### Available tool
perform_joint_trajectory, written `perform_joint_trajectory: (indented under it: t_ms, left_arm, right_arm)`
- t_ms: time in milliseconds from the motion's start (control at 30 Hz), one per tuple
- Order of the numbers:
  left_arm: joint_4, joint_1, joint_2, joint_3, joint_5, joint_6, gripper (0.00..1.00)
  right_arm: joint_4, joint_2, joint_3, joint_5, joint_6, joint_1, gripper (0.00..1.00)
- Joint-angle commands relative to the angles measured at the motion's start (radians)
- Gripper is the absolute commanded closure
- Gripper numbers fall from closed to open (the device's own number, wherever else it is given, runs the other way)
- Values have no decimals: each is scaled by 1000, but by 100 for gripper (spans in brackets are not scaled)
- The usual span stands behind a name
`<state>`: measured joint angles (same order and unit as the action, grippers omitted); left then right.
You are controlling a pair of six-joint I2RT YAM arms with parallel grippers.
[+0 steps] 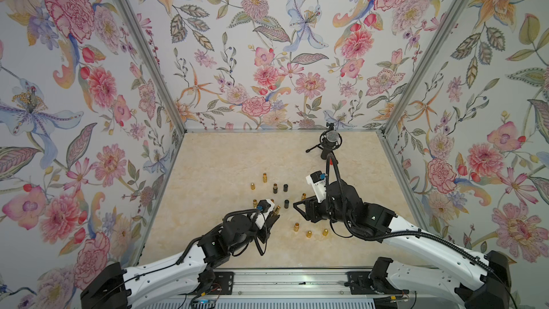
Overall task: Open the lipstick cap
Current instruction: Place the lipstick at the center of the board.
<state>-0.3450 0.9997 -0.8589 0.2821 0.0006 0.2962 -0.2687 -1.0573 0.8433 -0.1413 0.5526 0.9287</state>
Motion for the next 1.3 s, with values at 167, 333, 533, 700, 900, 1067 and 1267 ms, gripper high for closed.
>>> perform_joint_trajectory:
  t_ms: [167, 333, 533, 700, 900, 1067, 1267]
  left_arm:
    - [-131, 22, -68, 45, 35, -19, 97]
    - [-128, 22, -73, 52, 45, -20, 97]
    - [-117, 24, -59, 58, 47, -26, 97]
    - [-108, 24, -55, 65, 52, -29, 96]
    - [-103, 25, -50, 61, 62, -32, 97]
    - [-89, 25, -43, 60, 62, -37, 97]
    - [-86, 25, -45, 58, 61, -38, 96]
  right_arm:
    - [101, -44, 25, -177, 58, -1, 46]
    - [156, -72, 19, -192, 83, 8, 47]
    - [169, -112, 31, -146, 71, 12, 53]
    - [175, -155, 48, -148, 56, 17, 56]
    - [187, -168, 48, -133, 41, 14, 62]
    - [203, -179, 48, -145, 41, 15, 67]
    - [210, -175, 41, -152, 40, 14, 75]
